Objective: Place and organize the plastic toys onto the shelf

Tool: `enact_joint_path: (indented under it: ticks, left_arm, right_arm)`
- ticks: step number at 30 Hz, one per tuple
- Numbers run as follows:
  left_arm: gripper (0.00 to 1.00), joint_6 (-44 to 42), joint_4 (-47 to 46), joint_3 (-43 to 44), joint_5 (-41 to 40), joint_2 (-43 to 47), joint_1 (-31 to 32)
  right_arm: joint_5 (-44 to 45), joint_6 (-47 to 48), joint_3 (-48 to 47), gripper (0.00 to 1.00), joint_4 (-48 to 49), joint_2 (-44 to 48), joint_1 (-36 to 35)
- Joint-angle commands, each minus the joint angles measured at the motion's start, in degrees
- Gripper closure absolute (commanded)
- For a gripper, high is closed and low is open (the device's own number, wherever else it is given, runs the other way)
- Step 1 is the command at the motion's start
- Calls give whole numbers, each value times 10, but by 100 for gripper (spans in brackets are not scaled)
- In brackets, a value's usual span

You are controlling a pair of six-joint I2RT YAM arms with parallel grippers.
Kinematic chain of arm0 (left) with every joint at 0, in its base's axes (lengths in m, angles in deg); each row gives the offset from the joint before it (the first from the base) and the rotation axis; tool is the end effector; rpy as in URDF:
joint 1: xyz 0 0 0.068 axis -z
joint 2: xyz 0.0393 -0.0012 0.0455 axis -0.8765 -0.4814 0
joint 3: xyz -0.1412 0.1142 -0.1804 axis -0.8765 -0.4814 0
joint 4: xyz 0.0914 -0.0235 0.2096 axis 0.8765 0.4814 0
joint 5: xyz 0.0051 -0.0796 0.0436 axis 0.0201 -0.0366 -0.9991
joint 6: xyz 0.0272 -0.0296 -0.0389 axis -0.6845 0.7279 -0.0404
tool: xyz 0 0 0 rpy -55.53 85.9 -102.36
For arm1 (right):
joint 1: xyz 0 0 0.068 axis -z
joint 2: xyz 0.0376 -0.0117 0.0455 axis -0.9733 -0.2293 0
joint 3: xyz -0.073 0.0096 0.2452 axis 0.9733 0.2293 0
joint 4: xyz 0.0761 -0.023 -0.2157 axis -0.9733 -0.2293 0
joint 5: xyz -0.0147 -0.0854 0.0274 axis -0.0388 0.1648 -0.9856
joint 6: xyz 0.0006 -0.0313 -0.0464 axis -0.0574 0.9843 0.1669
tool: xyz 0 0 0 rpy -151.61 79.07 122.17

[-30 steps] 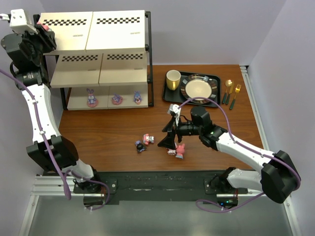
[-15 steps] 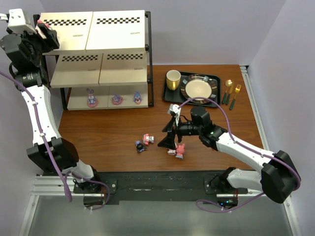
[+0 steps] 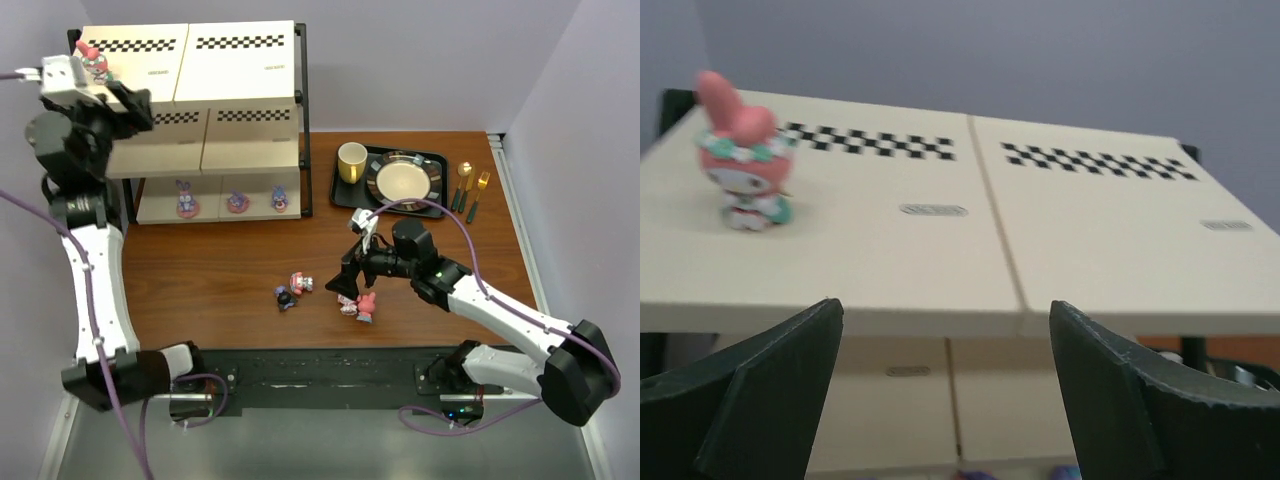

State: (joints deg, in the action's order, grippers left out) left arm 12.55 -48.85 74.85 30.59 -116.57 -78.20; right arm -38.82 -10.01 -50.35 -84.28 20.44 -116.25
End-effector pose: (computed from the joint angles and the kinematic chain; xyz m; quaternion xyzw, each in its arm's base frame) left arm 0.2241 0.0572 0.4764 -0.0750 0.6441 -0.0798 0.7570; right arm 0.1623 0.1580 0.2583 -0.3623 0.7356 0.4006 0.4087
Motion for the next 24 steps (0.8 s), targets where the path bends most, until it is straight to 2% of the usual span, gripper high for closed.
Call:
enact_joint_path:
  ticks: [1,2,7,8,9,12,15,18,21,24]
  left_arm:
    - [11,11,55,-89,11,86,80]
    - [11,19,64,-137,13,121,85]
    - [11,85,113,-272,27,219,161]
    - [11,102,117,-314,30,227,164]
    - [11,118,121,-336,35,234,203]
    - [10,166,135,-404,17,248,257]
    - [11,204,130,-458,-9,241,310]
    - [12,246,75,-502,-15,213,355]
    - [14,269,10,-515,-31,149,403]
    - [16,266,-17,-499,-39,63,434]
  right_arm:
    - [97,2,-8,2,-65,16,-14]
    - [112,2,-10,2,-73,13,-17]
    - [126,9,-25,2,-103,-17,-30]
    - [126,9,-23,2,-97,-20,-30]
    - [135,7,-23,2,-92,-23,-30]
    - [151,-1,-25,2,-87,-38,-31]
    - [154,-14,-18,2,-74,-47,-30]
    - [148,-26,-5,2,-62,-51,-31]
    - [151,-31,4,2,-57,-51,-31]
    - [155,-34,12,2,-54,-45,-32]
